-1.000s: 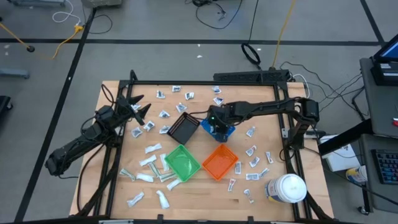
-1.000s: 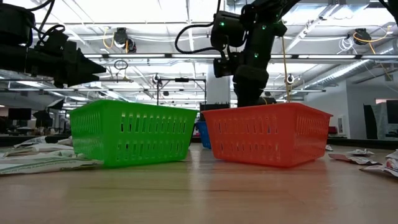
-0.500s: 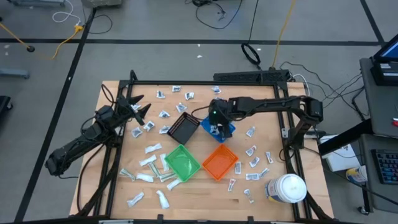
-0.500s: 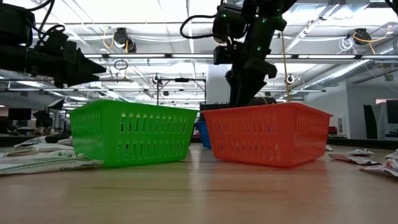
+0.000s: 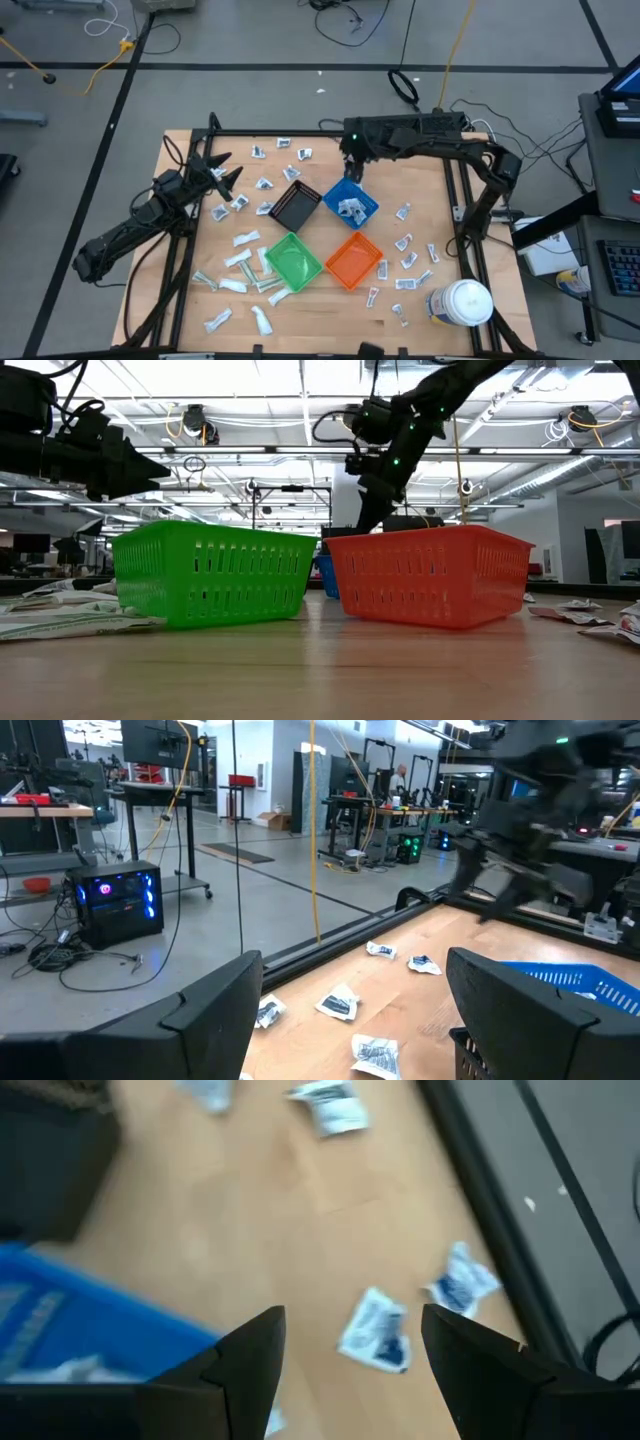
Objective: Pick & Place First Aid Supplies
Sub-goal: Put the blue alcohol pad into the blue bin
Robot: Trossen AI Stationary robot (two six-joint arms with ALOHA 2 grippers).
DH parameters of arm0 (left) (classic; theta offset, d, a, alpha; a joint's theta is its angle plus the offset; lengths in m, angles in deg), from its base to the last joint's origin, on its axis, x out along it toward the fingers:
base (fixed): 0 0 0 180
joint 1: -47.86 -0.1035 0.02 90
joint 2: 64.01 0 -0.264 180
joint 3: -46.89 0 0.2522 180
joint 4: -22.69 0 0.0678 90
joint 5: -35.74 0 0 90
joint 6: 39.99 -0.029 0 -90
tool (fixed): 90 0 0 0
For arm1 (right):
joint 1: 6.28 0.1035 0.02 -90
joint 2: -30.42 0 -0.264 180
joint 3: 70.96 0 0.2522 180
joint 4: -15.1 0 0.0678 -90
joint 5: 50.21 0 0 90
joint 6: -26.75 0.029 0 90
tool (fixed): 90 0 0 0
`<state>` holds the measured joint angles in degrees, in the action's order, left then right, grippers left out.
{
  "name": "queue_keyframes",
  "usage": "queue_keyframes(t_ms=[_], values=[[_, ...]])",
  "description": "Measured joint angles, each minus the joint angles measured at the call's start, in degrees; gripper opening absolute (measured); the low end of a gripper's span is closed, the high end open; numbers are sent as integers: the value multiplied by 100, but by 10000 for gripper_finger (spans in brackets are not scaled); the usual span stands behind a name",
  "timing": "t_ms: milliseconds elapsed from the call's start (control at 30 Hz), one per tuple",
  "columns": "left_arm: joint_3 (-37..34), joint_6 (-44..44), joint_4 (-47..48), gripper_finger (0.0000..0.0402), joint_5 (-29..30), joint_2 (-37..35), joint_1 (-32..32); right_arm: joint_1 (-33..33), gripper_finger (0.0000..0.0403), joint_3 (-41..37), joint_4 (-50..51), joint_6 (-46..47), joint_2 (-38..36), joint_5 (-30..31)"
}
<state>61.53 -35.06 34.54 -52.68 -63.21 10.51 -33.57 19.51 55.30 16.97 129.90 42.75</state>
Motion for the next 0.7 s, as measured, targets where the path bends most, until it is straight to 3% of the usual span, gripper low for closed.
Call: queue_keyframes(t_ms=[300, 400, 700], values=[[1, 0, 0, 324, 0, 0, -1, -770, 233, 1, -318, 566, 40, -172], [1, 0, 0, 324, 0, 0, 1, -855, 233, 44, -348, 667, 356, -458], [-1, 0, 11, 324, 0, 0, 1, -859, 233, 346, -279, 747, 1228, -469]])
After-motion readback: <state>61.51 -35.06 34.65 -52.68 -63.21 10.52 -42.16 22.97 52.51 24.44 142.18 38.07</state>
